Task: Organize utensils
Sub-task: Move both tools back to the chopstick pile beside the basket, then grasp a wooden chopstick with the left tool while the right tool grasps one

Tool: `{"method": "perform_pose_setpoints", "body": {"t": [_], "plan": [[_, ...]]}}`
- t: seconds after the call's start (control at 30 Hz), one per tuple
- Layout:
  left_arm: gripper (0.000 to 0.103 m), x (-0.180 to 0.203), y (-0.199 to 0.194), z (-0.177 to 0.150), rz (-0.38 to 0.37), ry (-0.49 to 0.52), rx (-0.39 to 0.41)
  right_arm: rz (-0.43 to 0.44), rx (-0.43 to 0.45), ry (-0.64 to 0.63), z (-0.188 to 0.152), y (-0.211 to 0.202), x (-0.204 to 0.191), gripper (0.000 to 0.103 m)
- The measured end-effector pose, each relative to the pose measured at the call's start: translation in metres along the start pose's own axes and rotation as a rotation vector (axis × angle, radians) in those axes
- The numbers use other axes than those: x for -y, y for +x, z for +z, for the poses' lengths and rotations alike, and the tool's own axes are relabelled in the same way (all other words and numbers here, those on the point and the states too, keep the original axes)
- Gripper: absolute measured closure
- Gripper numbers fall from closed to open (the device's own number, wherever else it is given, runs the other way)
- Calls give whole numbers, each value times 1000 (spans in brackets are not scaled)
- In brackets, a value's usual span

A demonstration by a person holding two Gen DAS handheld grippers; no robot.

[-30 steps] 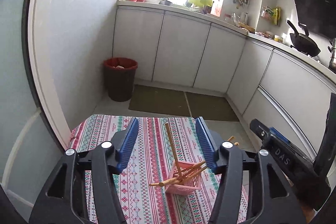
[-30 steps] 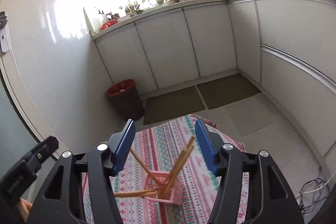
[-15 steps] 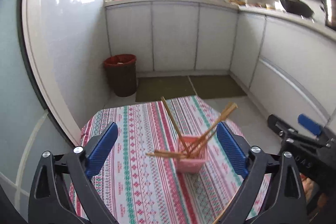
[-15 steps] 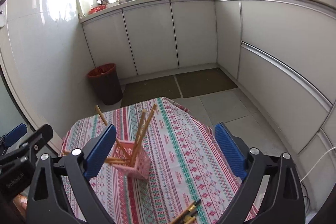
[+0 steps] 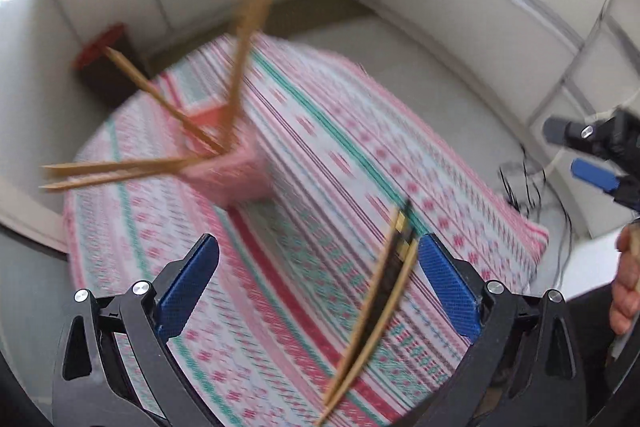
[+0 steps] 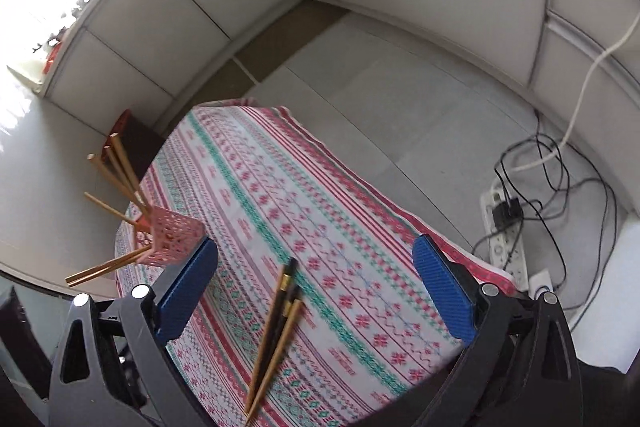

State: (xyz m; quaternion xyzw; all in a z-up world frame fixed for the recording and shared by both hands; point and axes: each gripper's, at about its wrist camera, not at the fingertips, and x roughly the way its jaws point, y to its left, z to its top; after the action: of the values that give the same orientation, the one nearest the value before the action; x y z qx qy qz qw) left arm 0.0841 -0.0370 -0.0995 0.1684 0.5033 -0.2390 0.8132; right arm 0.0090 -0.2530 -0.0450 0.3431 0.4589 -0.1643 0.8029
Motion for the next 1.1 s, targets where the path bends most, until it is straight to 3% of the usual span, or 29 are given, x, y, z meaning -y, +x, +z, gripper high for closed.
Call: {"method": "perform_pose_setpoints", "body": {"t": [0.13, 0.3, 0.6, 0.87, 0.93, 1.1], "plan": [[7, 11, 59, 1, -48, -23, -157, -20, -32, -27, -2, 7, 4, 8], [9, 20, 99, 6, -55, -51, -242, 21, -119, 41, 2, 20, 21, 8], [34, 31, 127, 8, -59, -36, -312, 53, -195, 59, -3, 34, 20, 8], [49, 45, 143, 9, -27, 27, -327, 49, -218, 85, -3, 41, 26, 8], [57, 51, 142, 8, -31, 55, -315, 36, -218, 81, -5, 42, 25, 8], [97, 58, 135, -2, -48, 78, -268, 12, -253, 67, -16, 55, 20, 8]]}}
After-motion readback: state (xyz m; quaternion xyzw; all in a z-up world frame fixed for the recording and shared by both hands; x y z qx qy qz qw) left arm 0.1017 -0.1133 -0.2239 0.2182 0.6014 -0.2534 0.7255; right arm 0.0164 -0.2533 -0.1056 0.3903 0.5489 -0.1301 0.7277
